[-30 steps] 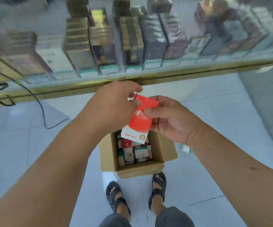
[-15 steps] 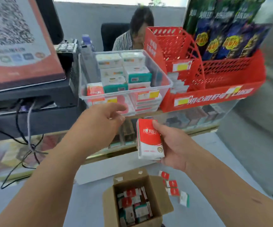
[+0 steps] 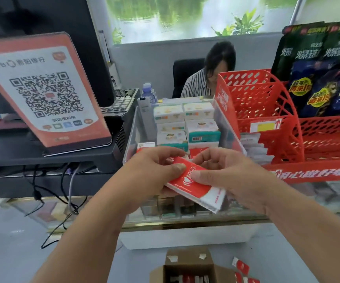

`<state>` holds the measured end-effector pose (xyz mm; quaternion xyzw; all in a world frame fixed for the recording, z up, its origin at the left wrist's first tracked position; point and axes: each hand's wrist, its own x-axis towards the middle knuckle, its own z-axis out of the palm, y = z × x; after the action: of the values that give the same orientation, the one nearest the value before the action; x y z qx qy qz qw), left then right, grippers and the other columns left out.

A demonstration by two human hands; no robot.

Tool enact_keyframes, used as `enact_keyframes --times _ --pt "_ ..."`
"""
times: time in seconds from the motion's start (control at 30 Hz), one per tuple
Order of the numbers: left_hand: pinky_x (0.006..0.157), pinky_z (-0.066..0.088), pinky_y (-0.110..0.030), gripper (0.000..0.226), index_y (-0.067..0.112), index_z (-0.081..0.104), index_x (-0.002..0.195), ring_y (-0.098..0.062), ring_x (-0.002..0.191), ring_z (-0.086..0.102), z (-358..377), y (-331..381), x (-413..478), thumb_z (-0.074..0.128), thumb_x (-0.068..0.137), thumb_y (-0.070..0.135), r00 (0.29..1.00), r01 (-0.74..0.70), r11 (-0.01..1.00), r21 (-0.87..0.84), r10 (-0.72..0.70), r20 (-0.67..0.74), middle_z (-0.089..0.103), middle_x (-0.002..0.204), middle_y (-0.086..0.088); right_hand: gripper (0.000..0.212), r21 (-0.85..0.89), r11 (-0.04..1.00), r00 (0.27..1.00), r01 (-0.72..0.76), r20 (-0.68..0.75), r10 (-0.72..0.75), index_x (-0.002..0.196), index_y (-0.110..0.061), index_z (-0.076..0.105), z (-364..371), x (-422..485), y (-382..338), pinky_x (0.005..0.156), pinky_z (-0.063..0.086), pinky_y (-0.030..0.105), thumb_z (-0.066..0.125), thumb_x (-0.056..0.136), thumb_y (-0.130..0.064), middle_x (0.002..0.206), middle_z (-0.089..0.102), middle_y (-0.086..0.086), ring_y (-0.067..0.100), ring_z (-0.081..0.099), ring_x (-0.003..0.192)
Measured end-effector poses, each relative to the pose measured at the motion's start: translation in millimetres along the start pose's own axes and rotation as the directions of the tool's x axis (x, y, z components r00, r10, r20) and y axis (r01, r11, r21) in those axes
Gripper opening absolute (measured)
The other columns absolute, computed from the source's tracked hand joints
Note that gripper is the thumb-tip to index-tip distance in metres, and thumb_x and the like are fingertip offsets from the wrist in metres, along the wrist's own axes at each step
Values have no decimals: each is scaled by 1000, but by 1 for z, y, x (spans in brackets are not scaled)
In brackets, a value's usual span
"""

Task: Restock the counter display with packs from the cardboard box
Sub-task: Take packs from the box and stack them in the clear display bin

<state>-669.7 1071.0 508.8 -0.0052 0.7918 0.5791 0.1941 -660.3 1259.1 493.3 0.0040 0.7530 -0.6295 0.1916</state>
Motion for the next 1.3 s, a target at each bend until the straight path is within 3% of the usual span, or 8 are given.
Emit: enact_keyframes --times 0.1,0.17,0.27,0.5,0.63,0.87,1.1,1.3 --pt "65 61 -33 27 17 65 118 -23 87 72 -7 7 12 65 91 16 987 -16 997 -79 3 -161 67 107 -12 54 -481 847 964 228 -8 -264 119 -38 56 -9 12 -14 90 54 30 78 71 -51 107 63 -24 2 62 101" --pt "62 60 -32 25 15 65 116 -24 87 72 -13 10 22 65 91 17 974 -46 995 -87 25 -226 67 108 -14 58 -750 579 914 318 80 -399 130 -41 49 -8 22 -24 96 47 29 73 78 -52 115 55 -28 0 53 108" --pt "62 61 -34 23 13 65 115 -26 86 72 -19 16 40 65 91 15 968 -91 991 -94 66 -241 67 108 -16 51 -917 168 813 362 222 -538 129 -34 51 -6 48 -36 96 46 42 63 82 -49 120 64 -12 16 55 112" --pt "83 57 -47 47 36 61 122 -18 101 66 -41 14 76 64 76 47 933 -190 959 209 243 -265 66 116 2 54 -966 52 917 253 222 -332 128 -26 50 -14 114 -57 91 50 44 66 77 -34 117 61 -2 23 56 109" --pt "82 58 -43 34 32 63 121 -12 90 68 -52 5 95 66 87 38 936 -204 944 259 265 -231 70 102 8 44 -966 -3 956 258 256 -145 119 -25 55 -3 155 -38 63 47 31 66 76 -27 100 62 -2 20 59 91" --pt "84 57 -40 28 30 67 117 -9 90 68 -59 0 116 66 89 33 935 -209 942 263 271 -228 71 99 10 34 -951 -69 951 301 304 -49 113 -23 57 15 191 -7 77 55 40 64 80 -26 88 53 -5 22 57 90" --pt "85 57 -39 29 31 66 118 -8 89 68 -59 -9 125 65 90 34 938 -199 933 301 270 -216 71 96 14 42 -953 -88 957 290 290 3 126 -20 52 20 201 6 79 55 40 63 86 -28 100 49 1 24 55 97" --pt "80 54 -28 30 32 65 121 -4 88 66 -56 -10 123 63 91 36 938 -197 921 337 277 -208 69 94 18 39 -950 -111 956 293 292 24 127 -21 52 24 204 4 67 54 36 61 88 -22 102 56 0 22 56 85"
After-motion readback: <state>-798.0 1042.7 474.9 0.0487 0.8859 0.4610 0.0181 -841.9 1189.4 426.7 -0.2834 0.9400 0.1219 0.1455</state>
